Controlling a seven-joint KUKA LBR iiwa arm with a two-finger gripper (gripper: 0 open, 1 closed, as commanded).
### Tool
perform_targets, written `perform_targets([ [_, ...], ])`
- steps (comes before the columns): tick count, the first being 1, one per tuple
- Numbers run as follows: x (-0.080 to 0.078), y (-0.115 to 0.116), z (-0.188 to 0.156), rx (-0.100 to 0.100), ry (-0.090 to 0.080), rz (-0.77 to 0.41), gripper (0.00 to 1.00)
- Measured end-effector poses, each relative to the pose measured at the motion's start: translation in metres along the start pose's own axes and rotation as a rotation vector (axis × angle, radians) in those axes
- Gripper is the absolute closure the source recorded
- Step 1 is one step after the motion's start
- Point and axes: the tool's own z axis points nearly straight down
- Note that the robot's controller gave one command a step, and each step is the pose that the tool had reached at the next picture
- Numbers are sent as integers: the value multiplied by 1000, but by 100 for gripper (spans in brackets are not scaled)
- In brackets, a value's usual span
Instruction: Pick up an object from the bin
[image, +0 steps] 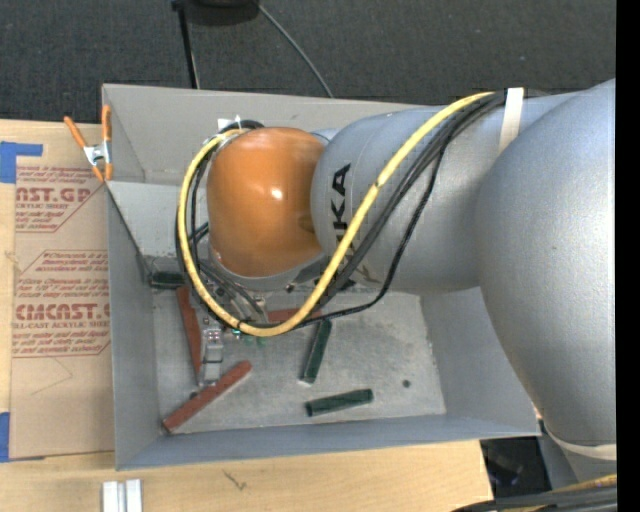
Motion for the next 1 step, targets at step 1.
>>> perform_targets([
  [1,-2,-1,-5,-2,-7,2,0],
])
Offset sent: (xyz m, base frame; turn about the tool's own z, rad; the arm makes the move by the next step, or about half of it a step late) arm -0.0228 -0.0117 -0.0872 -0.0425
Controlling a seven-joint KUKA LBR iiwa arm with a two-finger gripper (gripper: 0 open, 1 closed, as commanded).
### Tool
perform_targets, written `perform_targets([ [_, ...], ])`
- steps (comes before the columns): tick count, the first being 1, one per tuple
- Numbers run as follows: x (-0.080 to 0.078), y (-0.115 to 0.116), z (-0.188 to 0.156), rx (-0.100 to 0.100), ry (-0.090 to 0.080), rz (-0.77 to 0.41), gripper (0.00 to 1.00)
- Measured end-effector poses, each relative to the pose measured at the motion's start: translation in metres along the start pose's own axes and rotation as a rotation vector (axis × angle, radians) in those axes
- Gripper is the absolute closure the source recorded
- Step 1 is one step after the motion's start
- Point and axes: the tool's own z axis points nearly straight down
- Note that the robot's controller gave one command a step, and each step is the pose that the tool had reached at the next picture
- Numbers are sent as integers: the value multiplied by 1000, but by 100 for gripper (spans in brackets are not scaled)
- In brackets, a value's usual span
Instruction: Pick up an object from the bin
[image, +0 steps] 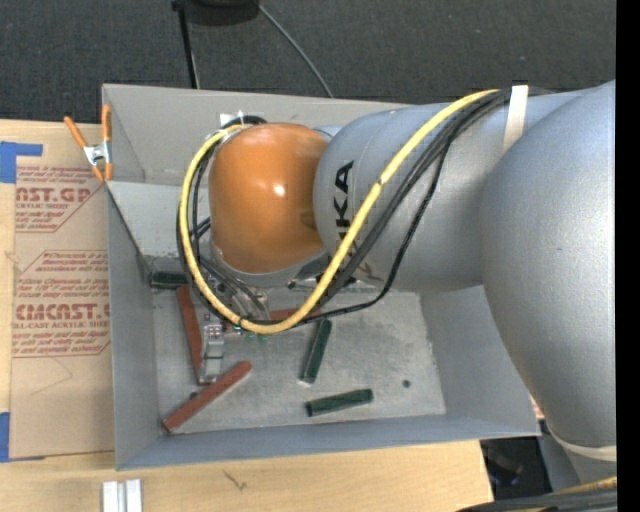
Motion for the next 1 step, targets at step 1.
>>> perform_targets([
  [1,14,-6,56,-2,-5,-28,0],
])
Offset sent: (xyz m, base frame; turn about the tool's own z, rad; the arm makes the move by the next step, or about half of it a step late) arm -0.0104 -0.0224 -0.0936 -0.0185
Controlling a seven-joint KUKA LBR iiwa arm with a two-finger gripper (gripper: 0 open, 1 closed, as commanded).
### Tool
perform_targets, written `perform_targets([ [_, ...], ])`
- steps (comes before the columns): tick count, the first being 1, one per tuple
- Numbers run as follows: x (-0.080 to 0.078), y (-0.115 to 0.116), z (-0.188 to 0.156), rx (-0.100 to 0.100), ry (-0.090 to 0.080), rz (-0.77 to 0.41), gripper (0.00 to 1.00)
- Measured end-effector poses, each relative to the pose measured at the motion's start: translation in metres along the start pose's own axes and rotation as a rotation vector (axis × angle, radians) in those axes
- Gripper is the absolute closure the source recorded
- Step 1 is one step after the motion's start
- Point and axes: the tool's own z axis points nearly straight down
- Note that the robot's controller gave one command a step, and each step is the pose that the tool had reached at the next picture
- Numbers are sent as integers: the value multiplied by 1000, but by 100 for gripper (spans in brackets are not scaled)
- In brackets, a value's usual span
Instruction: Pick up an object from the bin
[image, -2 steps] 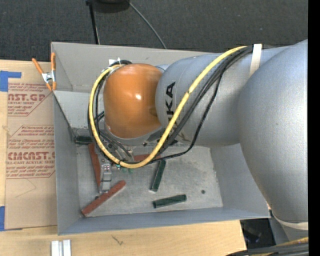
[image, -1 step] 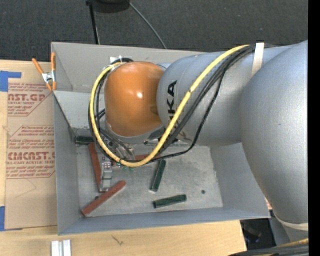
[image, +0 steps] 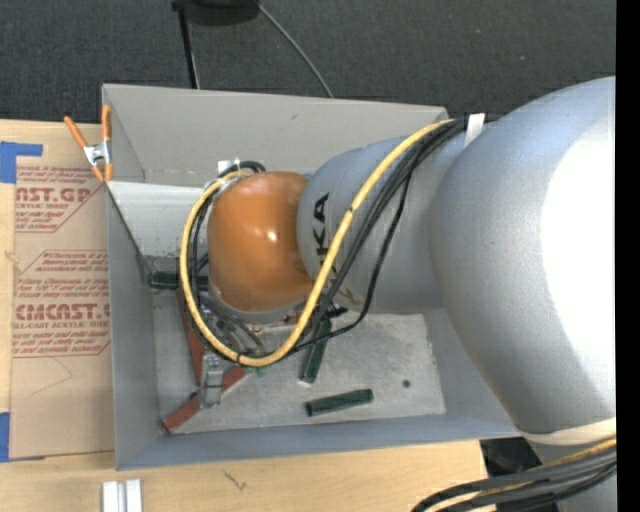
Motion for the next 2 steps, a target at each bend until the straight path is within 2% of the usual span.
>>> perform_targets([
  [1,-2,-17,41,4,10,10,0],
  [2,-7,16,69,1,9,-362,100],
])
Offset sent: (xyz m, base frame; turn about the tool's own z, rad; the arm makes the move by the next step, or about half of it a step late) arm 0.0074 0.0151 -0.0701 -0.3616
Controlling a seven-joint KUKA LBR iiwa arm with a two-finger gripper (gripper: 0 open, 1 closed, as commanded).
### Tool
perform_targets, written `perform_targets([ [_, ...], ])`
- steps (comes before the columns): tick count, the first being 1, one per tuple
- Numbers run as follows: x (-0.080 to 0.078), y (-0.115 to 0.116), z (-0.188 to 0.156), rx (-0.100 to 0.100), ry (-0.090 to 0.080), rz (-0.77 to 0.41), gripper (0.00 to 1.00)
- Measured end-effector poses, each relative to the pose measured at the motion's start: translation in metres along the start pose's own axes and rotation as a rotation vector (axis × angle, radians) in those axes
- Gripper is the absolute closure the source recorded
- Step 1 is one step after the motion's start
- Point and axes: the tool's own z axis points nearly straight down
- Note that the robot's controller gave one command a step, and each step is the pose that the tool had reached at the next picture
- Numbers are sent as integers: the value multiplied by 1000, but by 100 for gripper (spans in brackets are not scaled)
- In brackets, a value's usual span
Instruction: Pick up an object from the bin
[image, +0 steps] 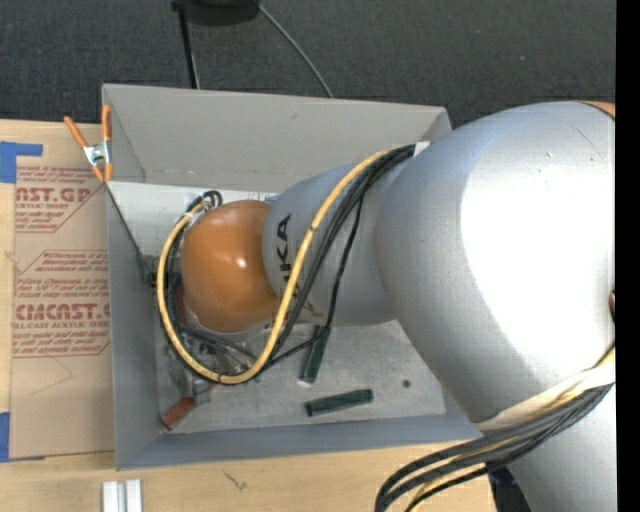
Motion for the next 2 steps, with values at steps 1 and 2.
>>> perform_targets([
  [1,0,0,0,0,0,0,100],
  [2,-1,1,-47,2,3,-22,100],
])
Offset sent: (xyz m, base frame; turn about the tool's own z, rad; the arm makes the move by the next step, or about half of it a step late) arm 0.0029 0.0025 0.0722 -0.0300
